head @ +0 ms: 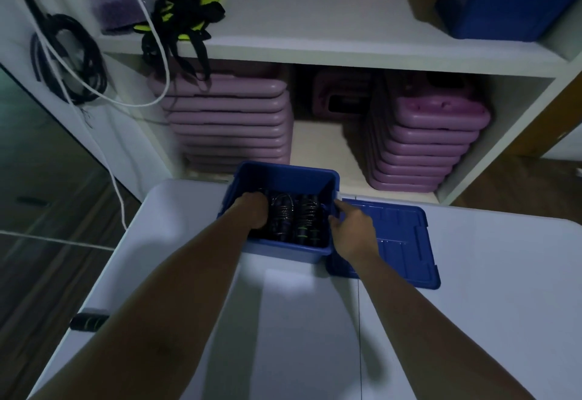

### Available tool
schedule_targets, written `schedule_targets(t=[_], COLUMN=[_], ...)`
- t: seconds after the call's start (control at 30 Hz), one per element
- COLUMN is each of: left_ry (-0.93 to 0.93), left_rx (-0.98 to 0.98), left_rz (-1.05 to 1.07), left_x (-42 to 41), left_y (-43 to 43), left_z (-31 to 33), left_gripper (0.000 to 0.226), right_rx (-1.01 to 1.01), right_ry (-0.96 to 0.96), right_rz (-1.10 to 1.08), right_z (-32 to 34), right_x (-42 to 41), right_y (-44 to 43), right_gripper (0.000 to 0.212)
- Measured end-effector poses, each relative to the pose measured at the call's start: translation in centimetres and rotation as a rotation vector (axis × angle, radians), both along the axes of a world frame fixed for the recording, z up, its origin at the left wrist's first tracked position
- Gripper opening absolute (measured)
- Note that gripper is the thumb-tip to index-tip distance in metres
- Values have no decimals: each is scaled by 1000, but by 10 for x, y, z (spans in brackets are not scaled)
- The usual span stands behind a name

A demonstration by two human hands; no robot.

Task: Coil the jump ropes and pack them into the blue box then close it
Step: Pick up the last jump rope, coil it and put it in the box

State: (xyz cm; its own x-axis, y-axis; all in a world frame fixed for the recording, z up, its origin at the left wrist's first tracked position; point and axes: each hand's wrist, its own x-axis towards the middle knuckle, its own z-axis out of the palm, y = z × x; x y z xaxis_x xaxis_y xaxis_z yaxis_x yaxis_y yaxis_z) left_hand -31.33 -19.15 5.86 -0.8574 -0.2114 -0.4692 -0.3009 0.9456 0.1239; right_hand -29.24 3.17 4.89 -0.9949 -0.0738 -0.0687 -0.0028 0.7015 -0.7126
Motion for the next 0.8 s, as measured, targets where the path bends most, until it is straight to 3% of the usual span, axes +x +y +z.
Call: schedule_targets(t=[0.23,0.33,0.43,0.57,0.8], left_ry=[326,415,515,505,330], left_rx=[195,237,314,338,321], left_rz=[-26,-50,5,34,60], left_x=[67,111,157,217,290], left_y=[-29,-57,-91,-131,-188], left_z=[29,38,38,38,4], left_gripper=[31,29,22,21,31], right_rx=[194,213,203,141,25], right_ry=[131,215,230,156,-164], right_rz=[-18,-29,-12,25,118], right_z=[18,25,25,16,-11], right_x=[46,80,119,178,267], right_y=[-23,-43,-69,-110,-179], right_gripper=[29,16,17,13,14])
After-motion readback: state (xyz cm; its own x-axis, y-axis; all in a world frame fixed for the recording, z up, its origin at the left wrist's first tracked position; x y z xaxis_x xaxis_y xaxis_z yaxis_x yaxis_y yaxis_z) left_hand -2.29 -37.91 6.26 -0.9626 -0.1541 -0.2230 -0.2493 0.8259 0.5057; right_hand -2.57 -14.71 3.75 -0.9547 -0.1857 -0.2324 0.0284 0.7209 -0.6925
